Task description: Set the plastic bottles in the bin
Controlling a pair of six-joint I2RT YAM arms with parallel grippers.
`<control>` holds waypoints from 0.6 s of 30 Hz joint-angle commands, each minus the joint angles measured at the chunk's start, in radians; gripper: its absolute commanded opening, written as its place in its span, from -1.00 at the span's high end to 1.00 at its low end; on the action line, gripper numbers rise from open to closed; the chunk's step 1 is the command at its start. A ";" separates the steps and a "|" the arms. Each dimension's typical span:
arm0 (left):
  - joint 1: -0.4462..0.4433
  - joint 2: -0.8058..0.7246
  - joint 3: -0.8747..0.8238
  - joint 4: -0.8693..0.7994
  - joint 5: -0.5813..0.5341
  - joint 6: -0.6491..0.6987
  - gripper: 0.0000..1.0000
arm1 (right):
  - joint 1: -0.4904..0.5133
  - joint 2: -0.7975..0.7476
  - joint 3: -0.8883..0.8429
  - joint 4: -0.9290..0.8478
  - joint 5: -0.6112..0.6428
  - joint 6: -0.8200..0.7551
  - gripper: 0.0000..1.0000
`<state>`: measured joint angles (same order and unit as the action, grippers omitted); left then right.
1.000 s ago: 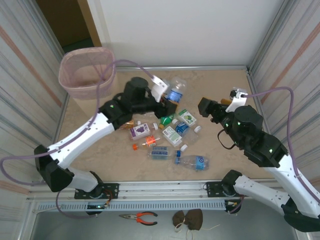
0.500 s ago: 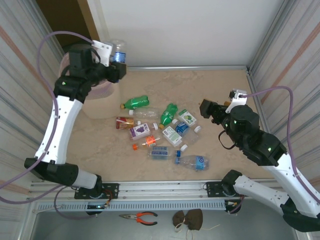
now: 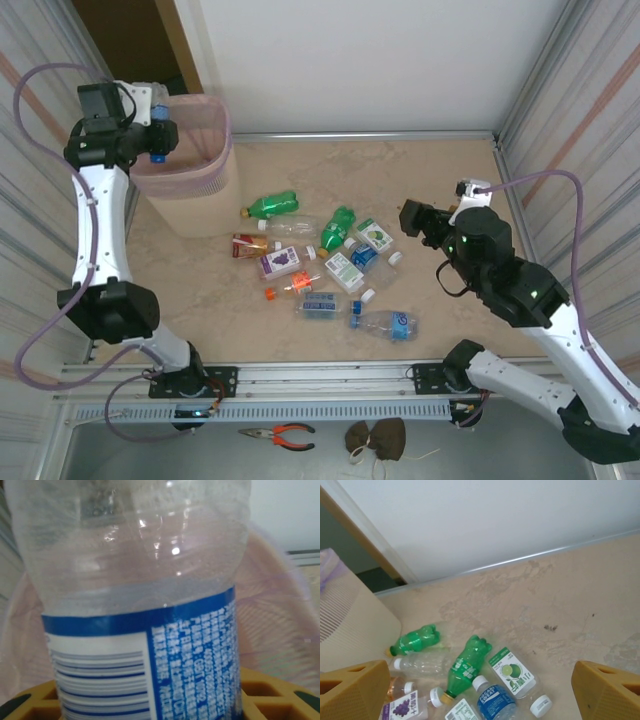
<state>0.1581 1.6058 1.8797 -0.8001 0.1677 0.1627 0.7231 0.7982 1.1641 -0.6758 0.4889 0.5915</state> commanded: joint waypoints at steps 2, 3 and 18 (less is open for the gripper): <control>0.008 0.050 -0.001 -0.005 -0.120 0.059 0.01 | -0.012 0.018 0.017 -0.008 -0.031 0.014 -0.85; 0.008 0.067 0.001 -0.007 -0.144 0.065 0.01 | -0.014 0.023 0.017 -0.006 -0.037 0.013 -0.85; 0.030 0.249 -0.057 -0.041 -0.162 0.024 -0.07 | -0.041 0.037 -0.029 0.010 -0.087 0.032 -0.85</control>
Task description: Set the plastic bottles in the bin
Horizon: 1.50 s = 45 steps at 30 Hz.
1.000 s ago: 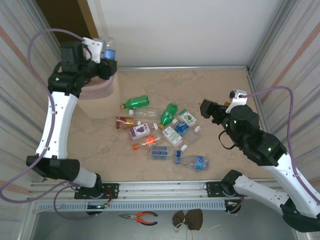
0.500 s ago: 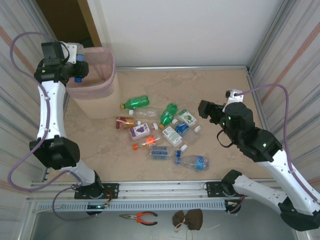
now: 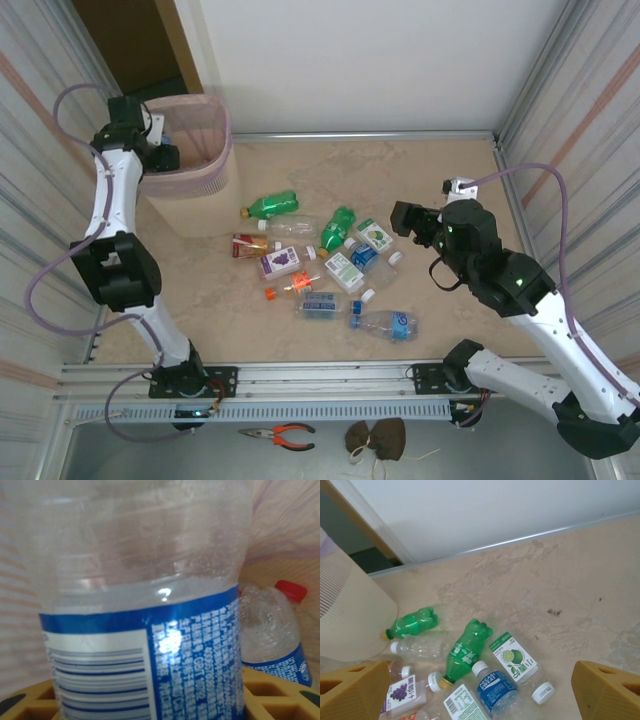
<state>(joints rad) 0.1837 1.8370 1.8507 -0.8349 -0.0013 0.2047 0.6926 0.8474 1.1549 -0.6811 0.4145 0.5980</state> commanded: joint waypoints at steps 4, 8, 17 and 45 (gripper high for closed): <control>0.004 0.051 -0.045 -0.003 0.019 -0.025 -0.11 | -0.012 -0.019 -0.040 0.024 -0.025 0.041 -0.85; 0.005 0.082 -0.039 -0.014 0.036 -0.022 -0.17 | -0.012 -0.031 -0.057 0.025 -0.026 0.049 -0.84; 0.005 0.073 -0.021 -0.033 0.068 -0.017 -0.38 | -0.013 -0.050 -0.048 -0.012 -0.025 0.068 -0.83; -0.019 -0.434 -0.251 0.224 0.753 -0.257 -0.38 | -0.036 0.057 -0.104 -0.228 -0.130 0.113 -0.83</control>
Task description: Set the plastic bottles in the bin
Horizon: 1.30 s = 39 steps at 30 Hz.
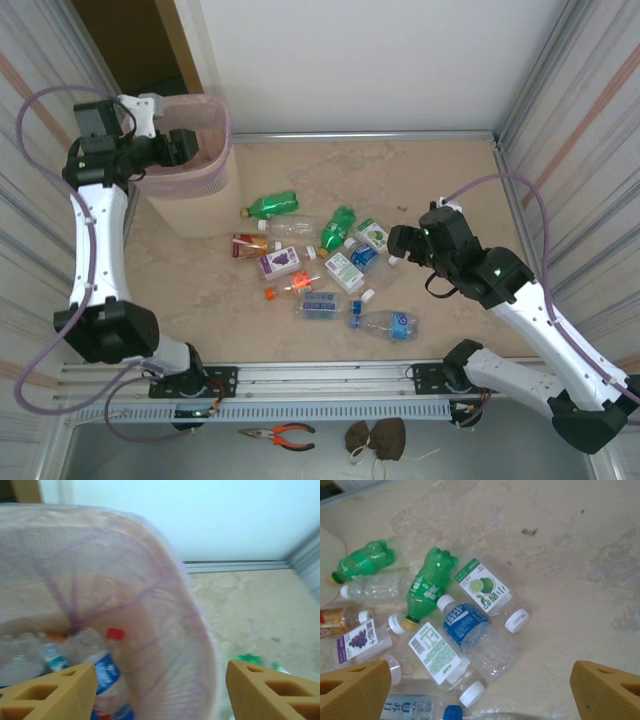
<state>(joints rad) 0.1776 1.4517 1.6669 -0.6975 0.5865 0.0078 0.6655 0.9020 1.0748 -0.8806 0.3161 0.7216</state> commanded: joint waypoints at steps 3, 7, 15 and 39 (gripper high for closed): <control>-0.039 -0.117 -0.147 0.144 0.231 -0.099 -0.38 | -0.010 0.008 -0.046 -0.018 -0.052 -0.089 -0.85; -0.084 -0.204 -0.251 0.203 0.267 -0.142 -0.38 | -0.008 0.003 -0.095 0.036 -0.191 -0.254 -0.85; -0.126 -0.320 -0.383 0.219 0.279 -0.173 -0.39 | 0.004 0.012 -0.146 0.025 -0.355 -0.668 -0.85; -0.127 -0.421 -0.523 0.277 0.278 -0.181 -0.39 | 0.146 0.189 -0.312 -0.126 -0.344 -1.399 -0.99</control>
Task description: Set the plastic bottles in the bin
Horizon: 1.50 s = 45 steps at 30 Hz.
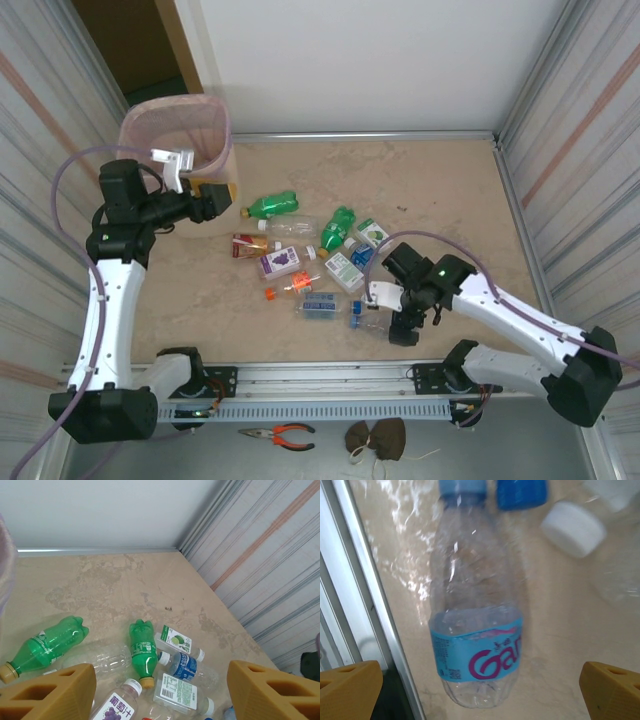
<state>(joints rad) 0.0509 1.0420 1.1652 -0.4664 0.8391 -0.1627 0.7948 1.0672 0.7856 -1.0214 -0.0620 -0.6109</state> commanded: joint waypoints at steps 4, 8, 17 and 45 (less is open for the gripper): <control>-0.003 -0.012 -0.063 0.127 0.067 -0.049 -0.37 | 0.020 0.076 -0.068 0.070 0.072 -0.090 -0.98; -0.022 -0.019 -0.083 0.161 0.069 -0.060 -0.37 | 0.020 0.102 -0.116 0.137 0.058 -0.116 -0.98; -0.157 -0.003 -0.038 0.134 -0.024 -0.010 -0.34 | 0.026 0.096 -0.227 0.256 0.061 -0.146 -0.92; -0.316 0.010 0.061 0.102 -0.145 0.014 -0.32 | -0.061 -0.095 -0.169 0.123 0.015 -0.135 -0.13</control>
<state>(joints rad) -0.2630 1.0760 1.1912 -0.3912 0.7078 -0.1318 0.7326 1.0363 0.5713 -0.8337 -0.0311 -0.7635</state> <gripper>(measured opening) 0.665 0.570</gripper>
